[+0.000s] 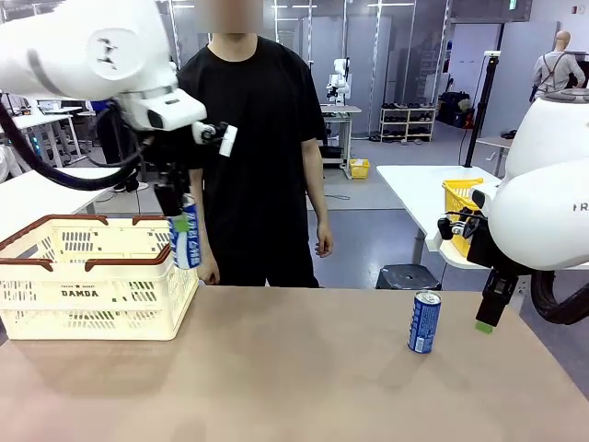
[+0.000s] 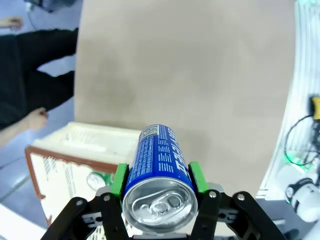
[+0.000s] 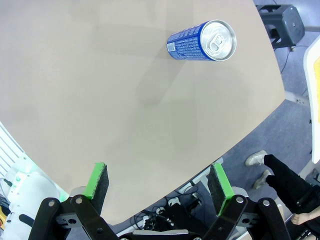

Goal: Place the drinks into the Shopping basket.
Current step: Pick up one drink and place it into the Shopping basket.

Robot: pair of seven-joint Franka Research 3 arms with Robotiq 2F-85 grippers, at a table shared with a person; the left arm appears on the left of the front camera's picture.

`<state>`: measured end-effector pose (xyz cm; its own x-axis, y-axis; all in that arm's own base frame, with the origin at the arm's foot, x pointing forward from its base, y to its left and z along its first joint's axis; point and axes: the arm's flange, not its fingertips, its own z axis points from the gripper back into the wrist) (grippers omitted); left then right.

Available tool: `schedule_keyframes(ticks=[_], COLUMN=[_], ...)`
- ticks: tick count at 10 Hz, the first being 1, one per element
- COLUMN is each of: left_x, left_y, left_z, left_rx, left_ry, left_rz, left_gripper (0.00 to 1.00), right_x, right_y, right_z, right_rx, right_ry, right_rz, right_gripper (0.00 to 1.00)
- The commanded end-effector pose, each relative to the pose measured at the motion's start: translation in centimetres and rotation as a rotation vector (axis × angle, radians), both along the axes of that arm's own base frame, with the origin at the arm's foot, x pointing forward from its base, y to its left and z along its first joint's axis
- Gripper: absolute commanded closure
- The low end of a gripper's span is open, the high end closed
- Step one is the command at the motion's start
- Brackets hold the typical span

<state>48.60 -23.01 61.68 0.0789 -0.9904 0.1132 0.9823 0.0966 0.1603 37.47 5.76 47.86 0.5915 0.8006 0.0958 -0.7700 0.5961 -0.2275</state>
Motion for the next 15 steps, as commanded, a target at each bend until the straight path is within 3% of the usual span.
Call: schedule_keyframes(ticks=[1,4,5,9,10,11,15], left_x=[-1.3,-2.1,-0.5,-0.5,-0.6,0.7,5.2], left_y=[2.9,5.5,4.9,4.9,5.0,6.2,11.5], left_z=[-0.6,0.1,0.4,0.4,-0.5,-0.3,1.8], left_rx=[-0.034,-0.098,-0.04,-0.04,-0.05,-0.057,-0.081], left_ry=[-0.045,-0.088,-0.035,-0.035,-0.031,-0.079,-0.129], left_rz=[0.097,0.052,0.101,0.101,0.093,0.125,0.096], left_gripper=[0.99,0.99,0.99,0.99,0.42,0.42,0.42], right_x=[0.0,0.0,0.0,0.0,0.0,0.0,0.0], right_y=[-0.1,-0.1,-0.1,-0.1,-0.1,-0.1,-0.1], right_z=[-0.1,-0.1,-0.1,-0.1,-0.1,-0.1,-0.1], right_rx=[0.002,0.002,0.002,0.002,0.002,0.002,0.002], right_ry=[0.002,0.002,0.002,0.002,0.002,0.002,0.002], right_rz=[-0.001,-0.001,-0.001,-0.001,-0.001,-0.001,-0.001], right_gripper=[0.0,0.0,0.0,0.0,0.0,0.0,0.0])
